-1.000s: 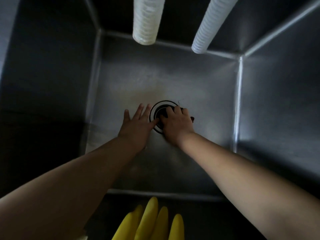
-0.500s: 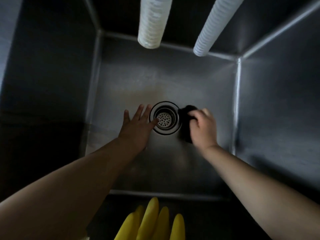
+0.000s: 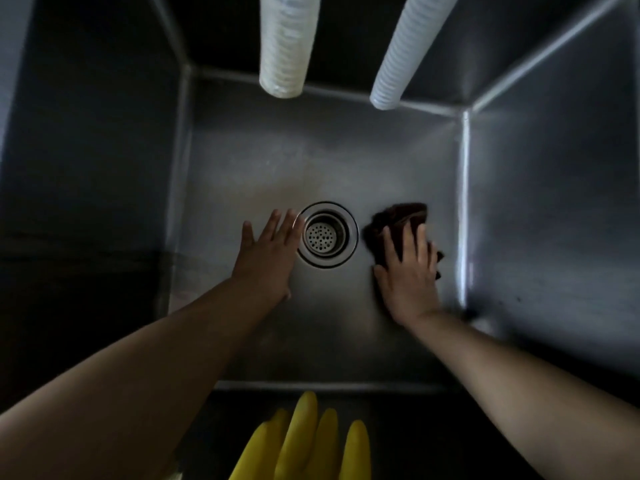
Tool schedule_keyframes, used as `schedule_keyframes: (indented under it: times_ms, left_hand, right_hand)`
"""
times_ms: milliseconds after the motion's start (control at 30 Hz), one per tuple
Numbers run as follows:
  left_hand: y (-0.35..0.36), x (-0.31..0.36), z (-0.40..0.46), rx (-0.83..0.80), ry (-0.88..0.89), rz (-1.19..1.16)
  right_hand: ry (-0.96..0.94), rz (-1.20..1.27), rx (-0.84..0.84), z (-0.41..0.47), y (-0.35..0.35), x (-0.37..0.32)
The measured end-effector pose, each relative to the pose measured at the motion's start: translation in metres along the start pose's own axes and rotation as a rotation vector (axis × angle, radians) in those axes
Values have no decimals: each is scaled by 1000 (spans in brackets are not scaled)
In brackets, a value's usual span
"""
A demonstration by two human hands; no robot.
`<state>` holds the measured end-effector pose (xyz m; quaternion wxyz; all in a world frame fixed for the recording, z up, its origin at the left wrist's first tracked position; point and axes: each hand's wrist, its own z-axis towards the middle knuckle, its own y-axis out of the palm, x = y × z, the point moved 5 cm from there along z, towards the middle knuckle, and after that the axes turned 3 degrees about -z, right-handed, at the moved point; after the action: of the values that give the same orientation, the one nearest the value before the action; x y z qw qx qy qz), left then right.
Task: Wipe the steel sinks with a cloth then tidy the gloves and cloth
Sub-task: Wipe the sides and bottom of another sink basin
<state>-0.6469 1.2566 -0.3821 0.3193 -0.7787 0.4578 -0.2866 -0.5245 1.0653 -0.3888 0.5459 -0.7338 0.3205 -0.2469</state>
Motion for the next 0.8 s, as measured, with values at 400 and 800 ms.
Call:
schedule_keyframes:
  times_ms: [400,800]
  left_hand:
    - [6,-17,-12,49,-126,-54]
    - [2,-20,-10,-8,-122,-33]
  right_hand:
    - [-798,-227,-102,-63,27,-66]
    - [69,12,5,130,-25,9]
